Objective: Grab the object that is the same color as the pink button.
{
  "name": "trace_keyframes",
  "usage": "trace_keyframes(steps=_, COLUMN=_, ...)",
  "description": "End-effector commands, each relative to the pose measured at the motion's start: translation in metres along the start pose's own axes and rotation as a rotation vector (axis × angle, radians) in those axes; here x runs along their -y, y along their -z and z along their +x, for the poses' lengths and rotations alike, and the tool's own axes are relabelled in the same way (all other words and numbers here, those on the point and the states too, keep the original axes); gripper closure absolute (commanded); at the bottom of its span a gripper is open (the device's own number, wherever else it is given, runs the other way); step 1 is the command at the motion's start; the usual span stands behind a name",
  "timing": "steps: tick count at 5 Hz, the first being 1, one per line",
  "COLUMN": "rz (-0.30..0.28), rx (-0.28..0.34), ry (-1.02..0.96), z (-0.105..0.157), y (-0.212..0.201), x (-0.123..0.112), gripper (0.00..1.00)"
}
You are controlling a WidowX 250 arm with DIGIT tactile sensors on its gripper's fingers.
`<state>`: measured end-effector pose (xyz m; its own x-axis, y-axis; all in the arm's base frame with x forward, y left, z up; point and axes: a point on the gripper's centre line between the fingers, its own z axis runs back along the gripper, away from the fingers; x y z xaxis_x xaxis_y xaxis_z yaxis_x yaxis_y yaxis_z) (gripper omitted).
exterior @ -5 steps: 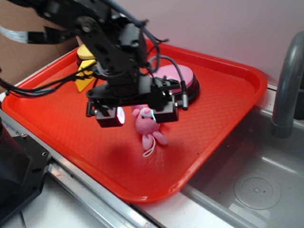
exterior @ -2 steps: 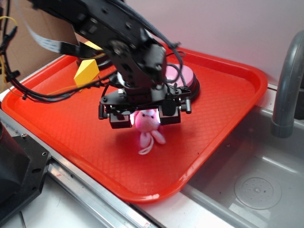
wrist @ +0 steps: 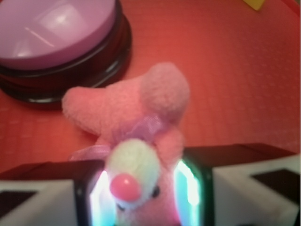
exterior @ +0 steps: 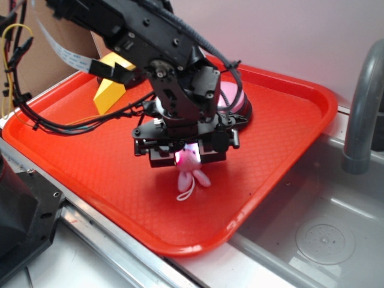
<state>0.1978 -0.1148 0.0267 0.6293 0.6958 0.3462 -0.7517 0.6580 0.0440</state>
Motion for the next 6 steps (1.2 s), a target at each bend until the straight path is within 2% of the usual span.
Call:
trace_keyframes(steps=1, rz=-0.113, rx=-0.172, ry=0.204, z=0.033, y=-0.041, x=-0.015, gripper=1.00)
trace_keyframes(steps=2, rz=-0.189, rx=-0.225, ry=0.322, z=0.075, y=-0.054, x=-0.028, gripper=1.00)
trace_keyframes(steps=3, rz=-0.274, rx=-0.235, ry=0.429, z=0.106, y=-0.073, x=-0.040, gripper=1.00)
trace_keyframes(steps=4, rz=-0.278, rx=-0.207, ry=0.531, z=0.137, y=-0.092, x=-0.059, gripper=1.00)
trace_keyframes(steps=5, rz=-0.321, rx=-0.158, ry=0.493, z=0.154, y=-0.103, x=-0.081, gripper=1.00)
trace_keyframes(steps=6, rz=-0.305, rx=-0.201, ry=0.511, z=0.159, y=-0.102, x=-0.091, gripper=1.00)
